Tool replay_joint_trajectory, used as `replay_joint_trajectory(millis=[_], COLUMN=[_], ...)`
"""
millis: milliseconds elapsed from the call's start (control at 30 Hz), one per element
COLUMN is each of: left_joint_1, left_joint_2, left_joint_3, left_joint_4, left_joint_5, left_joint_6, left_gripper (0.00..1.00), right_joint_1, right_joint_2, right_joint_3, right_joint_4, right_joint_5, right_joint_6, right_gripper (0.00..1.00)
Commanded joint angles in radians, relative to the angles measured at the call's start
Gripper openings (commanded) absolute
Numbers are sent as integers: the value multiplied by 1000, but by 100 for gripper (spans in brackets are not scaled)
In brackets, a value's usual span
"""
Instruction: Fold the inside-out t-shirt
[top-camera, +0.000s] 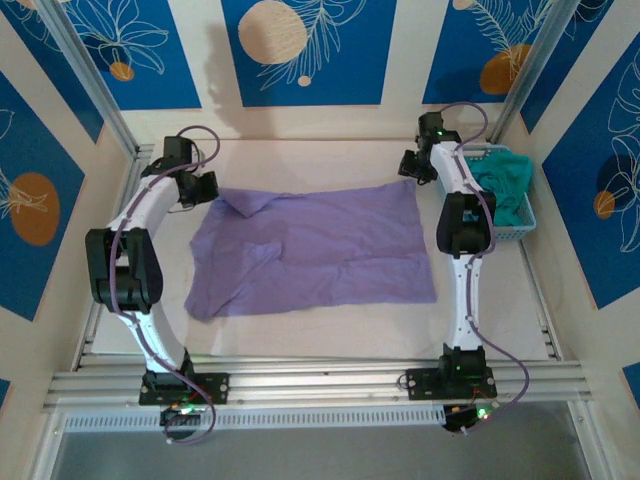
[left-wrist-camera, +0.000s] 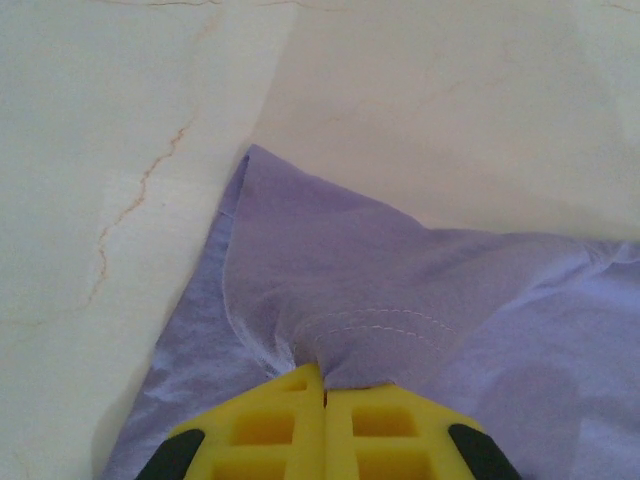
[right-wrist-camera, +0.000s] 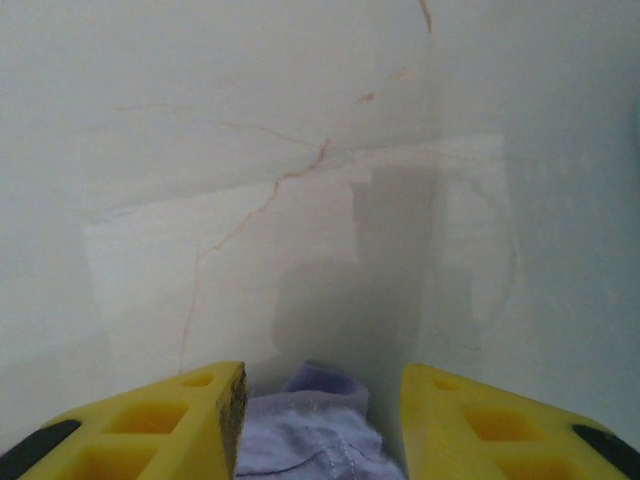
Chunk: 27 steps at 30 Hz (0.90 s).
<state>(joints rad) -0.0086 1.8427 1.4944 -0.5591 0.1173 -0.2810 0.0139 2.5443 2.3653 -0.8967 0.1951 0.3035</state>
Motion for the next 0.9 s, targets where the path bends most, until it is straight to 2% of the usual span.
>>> replay_joint_trajectory(millis=[0,100,300,367,567,700,867], left_joint_1=[4,4,5,4,5,13,22], left_joint_2=[-2,-2,6,5,-35,-116,-233], left_joint_3=[29,24,27,29,23,-35,-100], left_joint_4=[23,28,25,18,-7,-22,-96], left_joint_5=[32,33,36,37,58,79,54], left_joint_6=[2,2,6,6,-1,-17,-9], left_gripper=[0,0,0,0,0,0,0], right_joint_1=[7,11,9,9,10,9,-4], right_joint_2=[35,51,50,41,-69,-226,-419], right_joint_3=[48,60,72,75,-9,-208,-467], right_joint_4=[-85,-91,-74,-73,-19,106,237], right_joint_5=[-2,-7,-11,-13,4,-27,-43], right_joint_6=[20,18,10,0,-60,-118,-161], right_gripper=[45,39,11,5,1,1,0])
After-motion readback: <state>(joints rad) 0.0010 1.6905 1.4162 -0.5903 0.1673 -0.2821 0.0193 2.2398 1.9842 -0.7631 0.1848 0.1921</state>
